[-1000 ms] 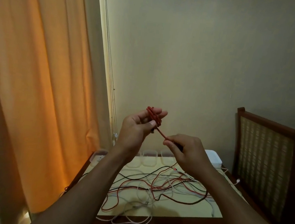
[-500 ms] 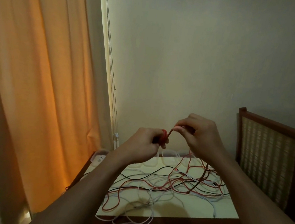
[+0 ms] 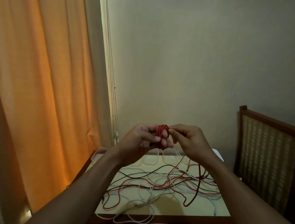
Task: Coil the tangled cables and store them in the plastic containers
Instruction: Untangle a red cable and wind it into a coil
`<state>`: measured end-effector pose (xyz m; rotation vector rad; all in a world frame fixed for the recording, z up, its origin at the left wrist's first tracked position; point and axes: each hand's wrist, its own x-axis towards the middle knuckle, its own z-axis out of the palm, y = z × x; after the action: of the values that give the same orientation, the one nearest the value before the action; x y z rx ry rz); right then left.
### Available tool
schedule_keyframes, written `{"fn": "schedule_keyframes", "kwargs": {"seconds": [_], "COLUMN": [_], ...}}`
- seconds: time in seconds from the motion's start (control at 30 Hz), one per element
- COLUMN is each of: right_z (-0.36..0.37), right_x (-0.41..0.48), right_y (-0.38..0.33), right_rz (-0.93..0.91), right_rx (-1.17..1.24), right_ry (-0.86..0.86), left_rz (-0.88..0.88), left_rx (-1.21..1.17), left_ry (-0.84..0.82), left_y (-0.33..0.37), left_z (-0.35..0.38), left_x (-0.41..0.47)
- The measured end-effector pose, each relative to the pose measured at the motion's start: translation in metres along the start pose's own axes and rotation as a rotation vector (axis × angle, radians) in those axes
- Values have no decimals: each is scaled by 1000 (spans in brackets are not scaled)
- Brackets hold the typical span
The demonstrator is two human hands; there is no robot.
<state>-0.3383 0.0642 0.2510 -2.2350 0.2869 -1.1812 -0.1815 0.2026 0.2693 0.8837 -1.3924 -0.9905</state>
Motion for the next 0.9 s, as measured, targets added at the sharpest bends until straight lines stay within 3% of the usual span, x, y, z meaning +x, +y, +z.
{"fn": "schedule_keyframes", "kwargs": {"seconds": [0.13,0.3,0.5,0.6,0.77,0.9], "right_z": [10,18,12,-4,-42,-53], "right_x": [-11,-35,-63,-65,-38,-5], "right_y": [-3,-11,-24,-33,-54,-66], "right_rz": [58,62,-22,-127,-350,-438], "right_rx": [51,-51,-351,-513,-636,-650], "right_ry": [-67,-149,-239,-188,-5,61], "left_rz": [55,185,212,180,80,6], "left_rx": [-216,-409,14,260,561,626], "left_ry": [66,75,287,324,255,148], "left_y": [-3,-8,-17,-22,-25,-22], "left_z": [5,7,-8,-22,-30,-11], "left_x": [-1,-2,-5,-7,-11,-12]}}
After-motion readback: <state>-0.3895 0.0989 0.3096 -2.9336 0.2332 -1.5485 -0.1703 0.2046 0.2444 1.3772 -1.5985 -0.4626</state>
